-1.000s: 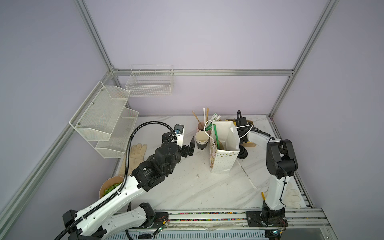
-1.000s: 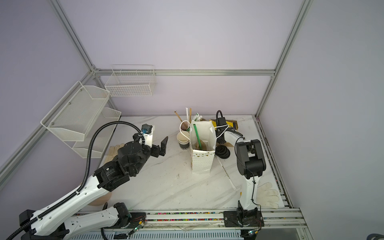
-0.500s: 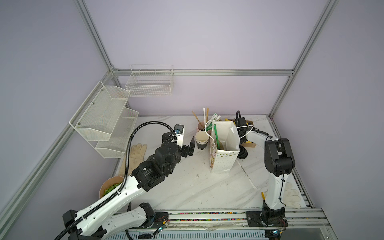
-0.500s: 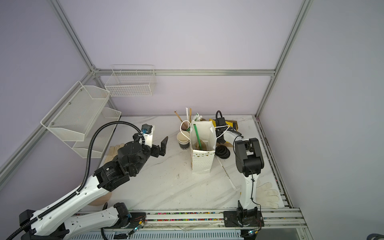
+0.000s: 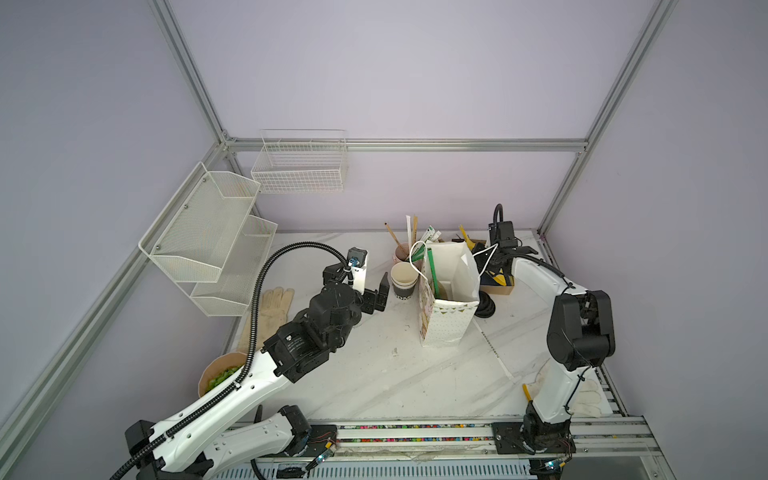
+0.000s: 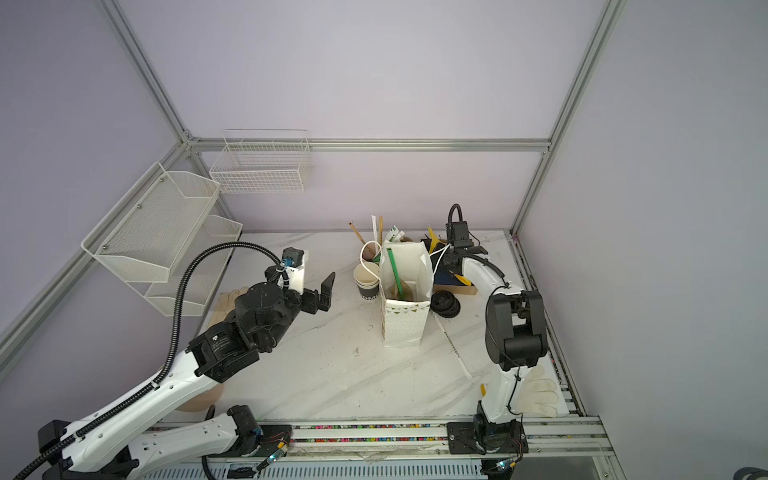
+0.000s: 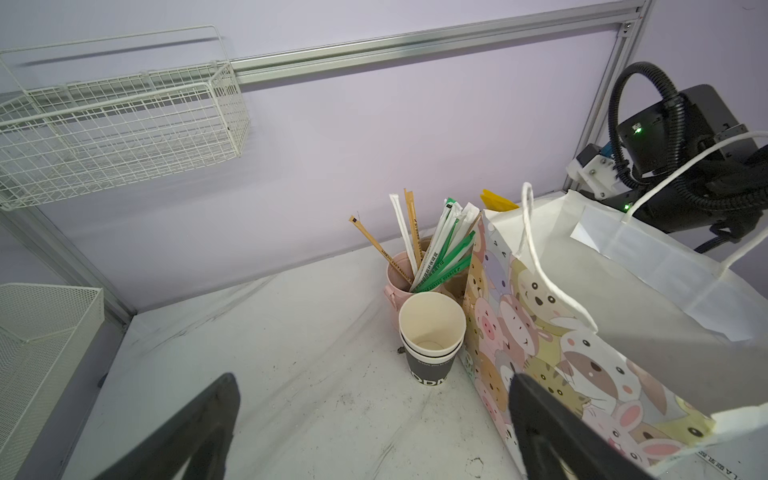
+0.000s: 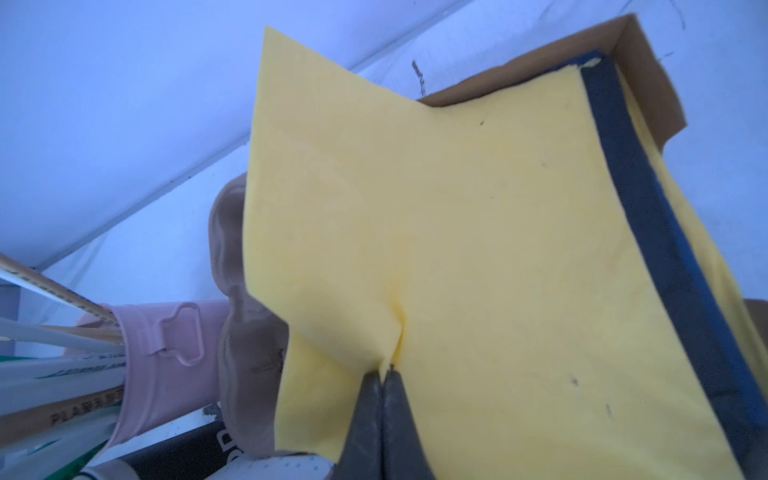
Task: Pack the takeout coffee
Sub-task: 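Raise the yellow napkin up out of the box with the right gripper, then peel the pinched yellow napkin off the stack with the right gripper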
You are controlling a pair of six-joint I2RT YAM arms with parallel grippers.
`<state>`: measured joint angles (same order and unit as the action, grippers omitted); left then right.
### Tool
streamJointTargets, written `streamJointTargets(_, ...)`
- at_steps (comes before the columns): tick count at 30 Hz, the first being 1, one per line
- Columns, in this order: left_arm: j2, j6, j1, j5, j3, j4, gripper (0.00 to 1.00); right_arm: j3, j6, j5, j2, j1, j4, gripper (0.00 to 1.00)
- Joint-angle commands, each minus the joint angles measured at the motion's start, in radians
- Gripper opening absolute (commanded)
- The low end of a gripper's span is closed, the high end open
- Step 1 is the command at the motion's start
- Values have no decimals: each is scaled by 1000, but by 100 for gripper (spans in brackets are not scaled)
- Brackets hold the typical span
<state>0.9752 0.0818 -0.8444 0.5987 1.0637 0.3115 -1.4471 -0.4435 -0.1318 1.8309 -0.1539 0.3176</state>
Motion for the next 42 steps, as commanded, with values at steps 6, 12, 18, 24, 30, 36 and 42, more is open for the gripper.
streamJointTargets(6, -6, -22, 7, -7, -35, -38, 100, 11, -44, -45, -82, 33, -14, 0)
streamJointTargets(12, -4, -19, 8, -14, -35, -37, 100, 14, -58, -99, -119, 40, -25, 0)
streamJointTargets(18, -6, -19, 10, -17, -35, -37, 100, 48, -56, -76, -97, 40, -23, 0)
streamJointTargets(24, -6, -19, 10, -22, -35, -36, 100, 60, -41, -77, -79, 41, -25, 0)
streamJointTargets(30, -7, -19, 10, -21, -35, -32, 100, 77, -41, -80, -69, 40, -46, 0)
streamJointTargets(36, -4, -19, 10, -23, -35, -31, 100, 91, -41, -74, -52, 40, -50, 11)
streamJointTargets(42, -3, -19, 11, -25, -35, -31, 100, 102, -41, -68, -42, 43, -55, 18)
